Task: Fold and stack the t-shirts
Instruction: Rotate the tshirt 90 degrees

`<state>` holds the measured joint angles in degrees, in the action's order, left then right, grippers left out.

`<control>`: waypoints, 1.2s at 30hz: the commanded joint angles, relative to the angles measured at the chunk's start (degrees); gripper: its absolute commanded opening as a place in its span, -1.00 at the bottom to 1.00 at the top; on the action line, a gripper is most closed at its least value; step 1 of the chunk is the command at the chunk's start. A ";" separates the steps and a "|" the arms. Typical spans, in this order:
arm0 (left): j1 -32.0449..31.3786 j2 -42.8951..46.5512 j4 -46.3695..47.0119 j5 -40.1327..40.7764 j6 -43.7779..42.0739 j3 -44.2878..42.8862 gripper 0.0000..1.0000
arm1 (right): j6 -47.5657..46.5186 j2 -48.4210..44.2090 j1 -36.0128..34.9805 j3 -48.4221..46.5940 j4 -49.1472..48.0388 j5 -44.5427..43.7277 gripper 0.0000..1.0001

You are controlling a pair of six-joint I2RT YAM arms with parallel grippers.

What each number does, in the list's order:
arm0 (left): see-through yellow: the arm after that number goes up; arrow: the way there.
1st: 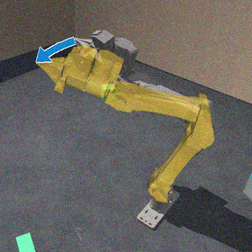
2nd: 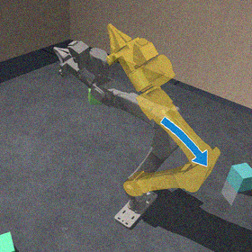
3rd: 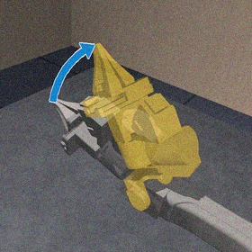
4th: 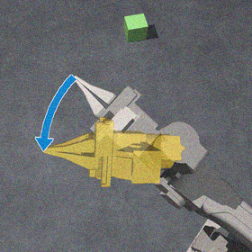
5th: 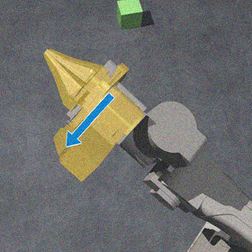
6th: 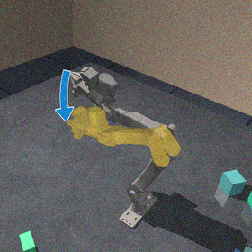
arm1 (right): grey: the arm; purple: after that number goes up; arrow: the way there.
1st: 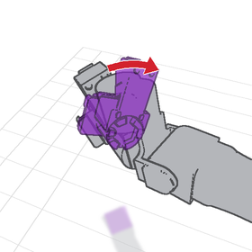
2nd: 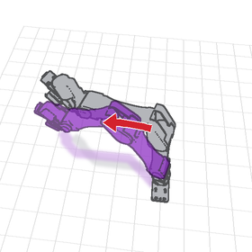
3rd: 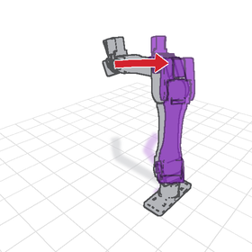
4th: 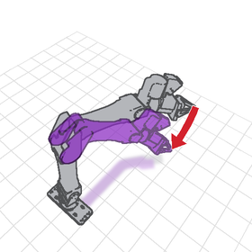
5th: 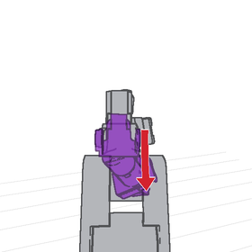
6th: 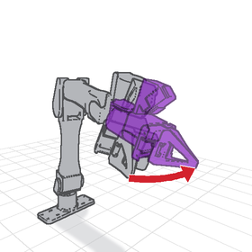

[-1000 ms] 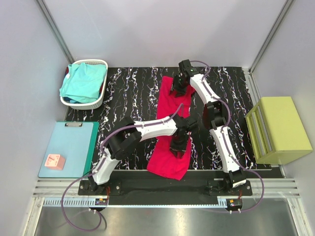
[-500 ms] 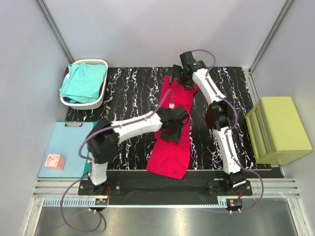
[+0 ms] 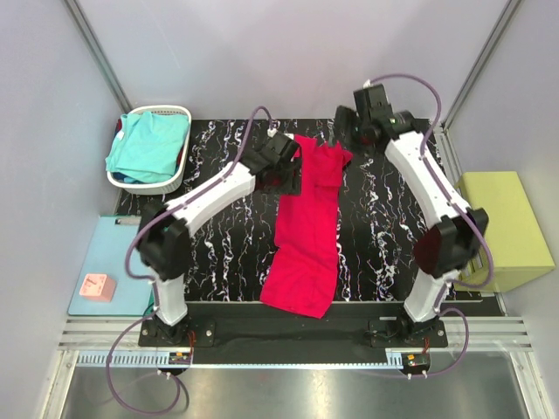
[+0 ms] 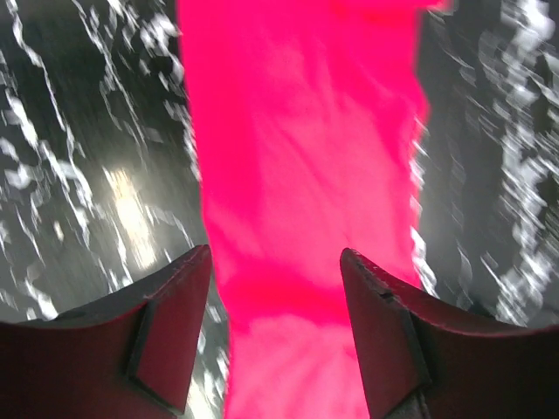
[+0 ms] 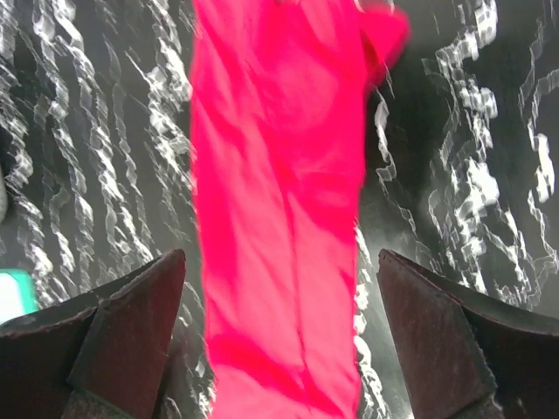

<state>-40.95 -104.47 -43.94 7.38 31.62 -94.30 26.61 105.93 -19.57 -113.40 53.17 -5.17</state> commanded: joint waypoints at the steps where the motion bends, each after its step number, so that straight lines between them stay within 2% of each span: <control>1: 2.45 -10.65 2.99 -3.77 -7.43 -9.37 0.26 | 1.33 -12.13 -1.34 16.70 -4.21 -1.69 0.92; 4: 2.80 -16.81 2.81 -3.25 -9.46 -14.66 0.24 | 1.86 -19.69 -1.69 24.88 -4.65 -1.25 0.88; 9: 3.24 -22.26 2.81 -4.82 -9.03 -17.58 0.23 | 2.40 -27.95 -2.22 34.72 -4.21 2.17 0.71; 15: 3.86 -24.73 2.81 -4.39 -8.94 -17.32 0.22 | 3.35 -26.75 -5.47 42.20 -4.74 4.20 0.65; 24: 6.93 -32.28 0.97 -7.02 -9.55 -26.62 0.22 | 6.08 -27.88 -6.79 46.43 -5.89 4.47 0.65; 28: 7.81 -37.47 -1.32 -10.19 -7.63 -33.22 0.11 | 6.70 -29.99 -6.88 46.78 -4.13 3.33 0.65; 36: 8.60 -42.31 -1.58 -11.77 -6.22 -34.89 0.04 | 8.37 -34.38 -6.88 48.54 -1.40 2.71 0.65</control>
<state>-32.64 -142.89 -44.51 -1.58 24.47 -126.89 33.52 74.65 -25.87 -65.52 50.02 -1.06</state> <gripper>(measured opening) 0.527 0.826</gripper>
